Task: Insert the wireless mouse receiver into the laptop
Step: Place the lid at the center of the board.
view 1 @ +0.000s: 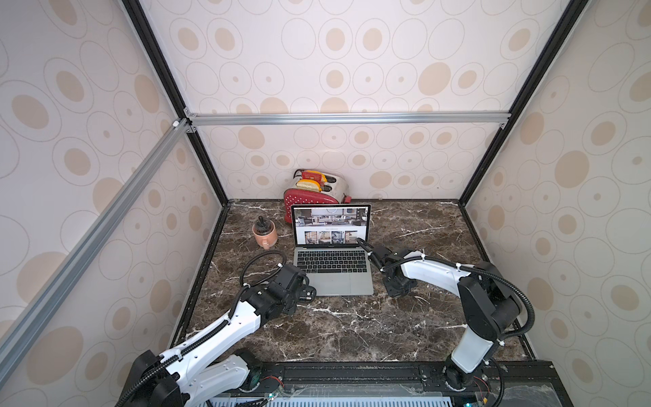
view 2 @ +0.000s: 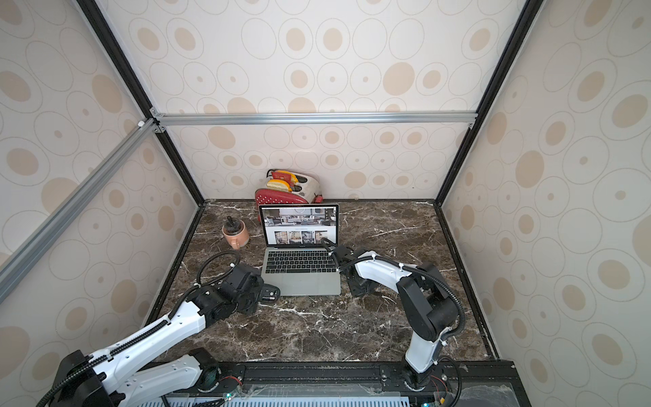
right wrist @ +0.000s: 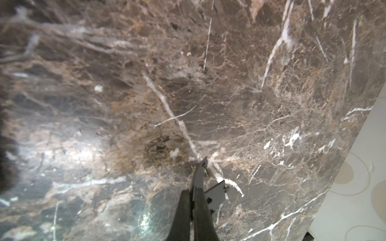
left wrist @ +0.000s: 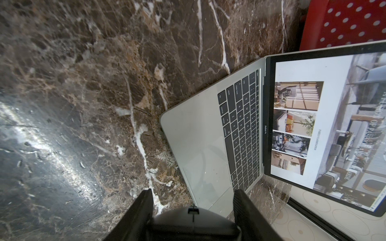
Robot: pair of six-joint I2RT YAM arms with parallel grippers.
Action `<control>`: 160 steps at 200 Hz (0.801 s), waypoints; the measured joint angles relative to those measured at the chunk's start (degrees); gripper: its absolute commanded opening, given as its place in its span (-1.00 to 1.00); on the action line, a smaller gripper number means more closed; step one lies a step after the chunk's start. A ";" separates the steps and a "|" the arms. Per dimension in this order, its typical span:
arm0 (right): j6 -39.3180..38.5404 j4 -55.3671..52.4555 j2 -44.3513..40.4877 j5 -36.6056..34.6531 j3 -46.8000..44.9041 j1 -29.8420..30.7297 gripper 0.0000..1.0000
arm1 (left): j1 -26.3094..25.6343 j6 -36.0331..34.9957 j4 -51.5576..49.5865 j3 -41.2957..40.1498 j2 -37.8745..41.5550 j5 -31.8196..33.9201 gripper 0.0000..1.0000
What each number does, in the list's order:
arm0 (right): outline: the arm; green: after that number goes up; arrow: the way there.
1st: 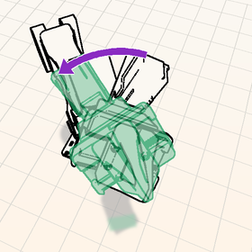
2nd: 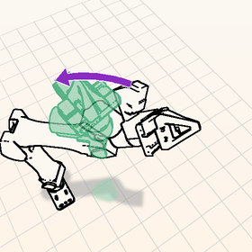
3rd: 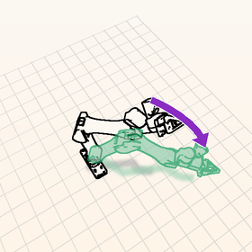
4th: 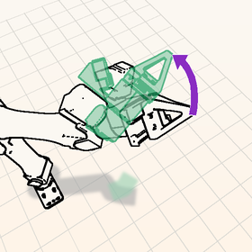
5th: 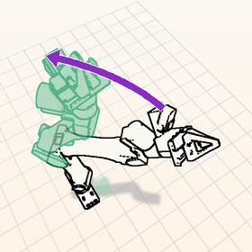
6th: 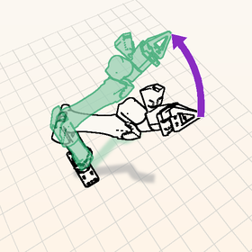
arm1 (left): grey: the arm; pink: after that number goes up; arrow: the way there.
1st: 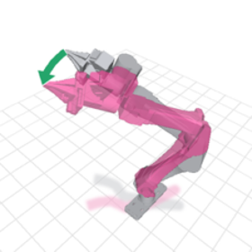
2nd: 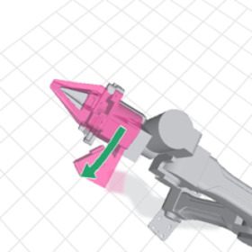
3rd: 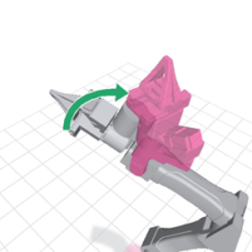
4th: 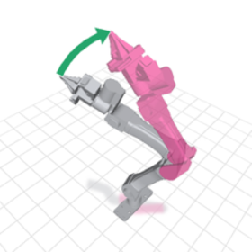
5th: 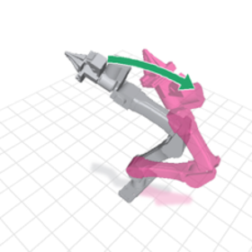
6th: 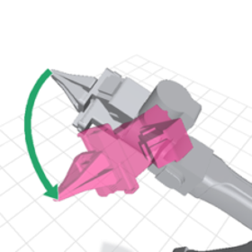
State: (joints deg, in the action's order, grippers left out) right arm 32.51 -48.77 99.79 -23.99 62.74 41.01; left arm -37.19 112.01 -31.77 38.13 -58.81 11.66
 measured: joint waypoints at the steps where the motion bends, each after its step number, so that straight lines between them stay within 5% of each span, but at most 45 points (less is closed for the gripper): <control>1: 0.09 0.13 0.00 -0.04 -0.11 0.00 -1.00 | 0.00 0.00 0.00 0.00 0.00 0.00 -1.00; 54: 3.43 2.93 0.52 -0.61 -2.38 -0.02 -1.00 | 0.02 -0.13 0.02 -0.07 0.00 -0.04 -1.00; 108: 4.39 5.07 0.59 -0.13 -3.17 -0.02 -0.51 | 0.02 -0.26 0.02 -0.17 0.66 -0.04 -1.00; 160: 4.79 5.68 0.59 0.07 -3.39 0.00 -0.44 | 0.02 -0.39 0.02 -0.17 0.70 -0.04 -1.00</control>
State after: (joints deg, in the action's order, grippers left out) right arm 37.30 -43.09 100.38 -23.92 59.35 41.01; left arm -37.17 111.61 -31.75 37.95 -58.11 11.62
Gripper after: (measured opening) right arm 0.278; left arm 0.587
